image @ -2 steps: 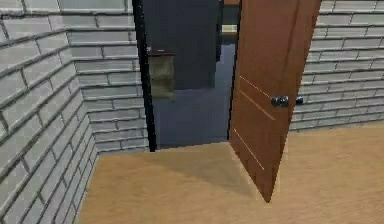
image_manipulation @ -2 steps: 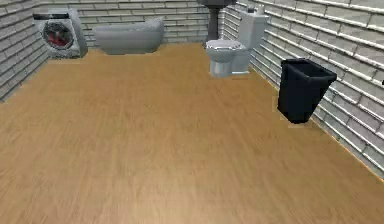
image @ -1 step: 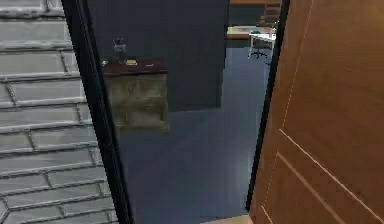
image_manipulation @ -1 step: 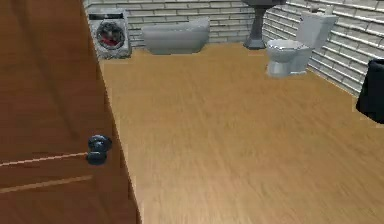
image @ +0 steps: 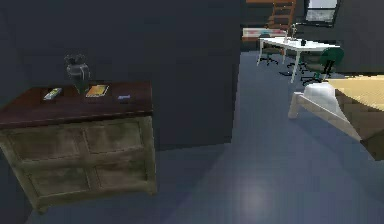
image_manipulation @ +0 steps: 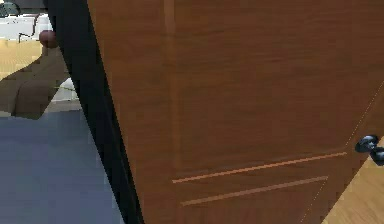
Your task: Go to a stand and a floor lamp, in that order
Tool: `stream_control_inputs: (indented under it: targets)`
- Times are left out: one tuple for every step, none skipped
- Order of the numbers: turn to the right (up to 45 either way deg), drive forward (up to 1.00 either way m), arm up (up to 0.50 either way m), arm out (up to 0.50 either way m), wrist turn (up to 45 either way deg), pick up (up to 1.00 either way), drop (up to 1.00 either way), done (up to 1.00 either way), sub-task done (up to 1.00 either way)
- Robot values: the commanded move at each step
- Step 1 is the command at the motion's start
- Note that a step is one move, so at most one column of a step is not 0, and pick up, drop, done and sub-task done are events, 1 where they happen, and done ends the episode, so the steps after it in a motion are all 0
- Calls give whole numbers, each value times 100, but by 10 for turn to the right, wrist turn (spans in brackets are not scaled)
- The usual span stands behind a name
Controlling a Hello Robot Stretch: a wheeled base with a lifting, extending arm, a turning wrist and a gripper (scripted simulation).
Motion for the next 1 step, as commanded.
stream_control_inputs:
  targets:
    - [-30, 0, 0, 0, 0, 0, 0, 0, 0]
